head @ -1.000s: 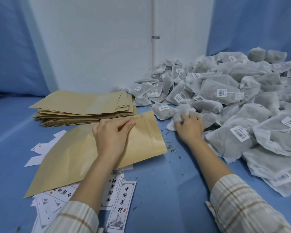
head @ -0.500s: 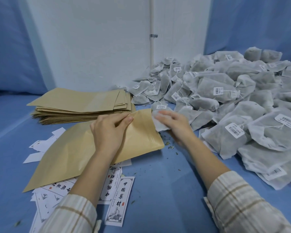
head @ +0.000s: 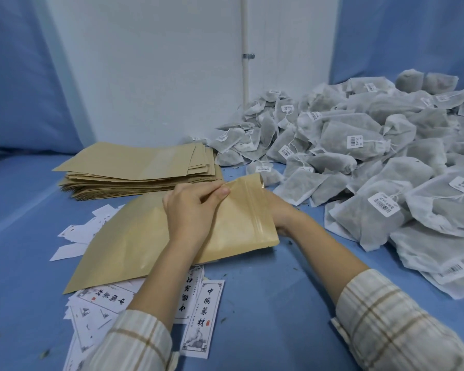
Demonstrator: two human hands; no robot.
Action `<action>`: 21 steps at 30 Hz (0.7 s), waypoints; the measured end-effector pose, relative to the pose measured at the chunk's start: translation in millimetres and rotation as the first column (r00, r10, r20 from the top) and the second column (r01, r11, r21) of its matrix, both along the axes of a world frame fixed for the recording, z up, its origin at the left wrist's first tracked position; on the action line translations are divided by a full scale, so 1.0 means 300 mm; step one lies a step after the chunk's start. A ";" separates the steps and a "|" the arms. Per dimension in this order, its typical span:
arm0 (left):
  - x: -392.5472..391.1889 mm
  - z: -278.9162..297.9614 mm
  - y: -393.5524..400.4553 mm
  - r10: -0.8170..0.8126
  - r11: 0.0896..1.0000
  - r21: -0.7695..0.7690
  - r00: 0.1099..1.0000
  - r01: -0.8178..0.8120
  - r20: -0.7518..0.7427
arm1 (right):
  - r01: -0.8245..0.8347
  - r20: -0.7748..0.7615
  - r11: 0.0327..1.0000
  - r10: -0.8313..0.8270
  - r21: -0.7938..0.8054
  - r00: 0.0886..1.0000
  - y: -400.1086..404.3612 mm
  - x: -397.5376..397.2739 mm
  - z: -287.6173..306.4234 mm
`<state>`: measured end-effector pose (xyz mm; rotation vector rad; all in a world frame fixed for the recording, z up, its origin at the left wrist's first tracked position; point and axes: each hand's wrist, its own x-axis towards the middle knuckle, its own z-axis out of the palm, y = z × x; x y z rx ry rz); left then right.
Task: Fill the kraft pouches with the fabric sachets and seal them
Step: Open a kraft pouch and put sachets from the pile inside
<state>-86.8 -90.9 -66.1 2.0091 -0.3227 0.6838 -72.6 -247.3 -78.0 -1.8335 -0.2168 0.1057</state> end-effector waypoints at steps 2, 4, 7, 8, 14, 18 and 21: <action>-0.001 -0.001 -0.006 -0.018 1.000 0.002 1.000 0.018 0.005 | -0.125 -0.121 0.968 0.154 0.216 0.981 -0.006 -0.006 -0.005; 0.000 -0.002 -0.006 -0.036 0.999 0.009 0.999 0.036 0.008 | -0.133 -0.156 0.968 0.168 0.212 0.973 -0.005 -0.015 0.002; 0.007 -0.008 0.004 -0.008 0.999 0.050 1.000 0.008 0.017 | 0.163 0.117 0.985 -0.168 0.057 0.979 -0.021 -0.008 0.006; 0.010 -0.010 0.007 0.001 0.998 0.058 1.000 -0.003 0.019 | 0.337 0.237 0.941 -0.333 0.025 0.913 -0.037 0.000 0.000; 0.013 -0.014 0.008 0.016 0.998 0.063 1.000 -0.016 0.013 | 0.494 0.384 0.297 -0.357 -0.818 0.851 -0.193 0.060 -0.102; 0.011 -0.011 0.012 0.018 0.998 0.063 1.000 -0.019 0.021 | 0.465 0.344 0.266 -0.396 -0.844 0.851 -0.213 0.064 -0.093; 0.011 -0.008 0.014 0.021 0.998 0.067 0.999 -0.022 0.025 | 0.695 0.572 0.270 -0.413 -0.666 0.709 -0.200 0.050 -0.080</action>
